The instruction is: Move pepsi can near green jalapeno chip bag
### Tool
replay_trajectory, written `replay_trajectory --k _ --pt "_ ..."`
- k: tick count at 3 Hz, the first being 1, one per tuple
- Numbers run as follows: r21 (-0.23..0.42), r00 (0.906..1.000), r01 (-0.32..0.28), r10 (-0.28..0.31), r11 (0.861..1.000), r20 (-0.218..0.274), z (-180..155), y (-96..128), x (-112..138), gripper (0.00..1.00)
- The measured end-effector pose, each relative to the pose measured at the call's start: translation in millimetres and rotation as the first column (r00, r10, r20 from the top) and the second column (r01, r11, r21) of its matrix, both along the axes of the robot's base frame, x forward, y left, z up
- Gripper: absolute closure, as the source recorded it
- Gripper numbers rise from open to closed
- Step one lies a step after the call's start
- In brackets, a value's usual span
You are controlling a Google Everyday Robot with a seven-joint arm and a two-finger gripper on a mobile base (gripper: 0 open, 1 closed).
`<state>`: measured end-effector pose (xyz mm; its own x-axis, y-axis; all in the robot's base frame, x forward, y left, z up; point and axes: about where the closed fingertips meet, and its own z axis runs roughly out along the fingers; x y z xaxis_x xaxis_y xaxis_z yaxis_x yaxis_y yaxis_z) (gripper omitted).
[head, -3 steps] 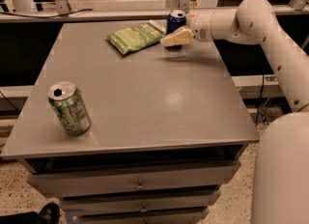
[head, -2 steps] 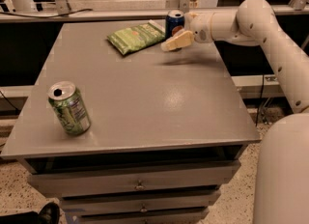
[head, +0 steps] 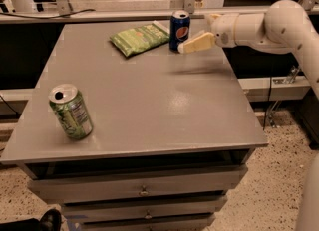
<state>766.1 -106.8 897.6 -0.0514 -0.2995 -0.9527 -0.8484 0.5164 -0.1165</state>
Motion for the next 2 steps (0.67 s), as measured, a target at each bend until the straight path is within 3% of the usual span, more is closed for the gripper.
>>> replay_trajectory --k 1,2 --pt "0.033 0.9968 0.071 -0.072 0.997 0.035 20.2 -45.3 -28.2 0.00" --pt "0.035 0.9956 0.087 -0.088 0.996 0.032 19.0 -57.2 -31.8 0.00"
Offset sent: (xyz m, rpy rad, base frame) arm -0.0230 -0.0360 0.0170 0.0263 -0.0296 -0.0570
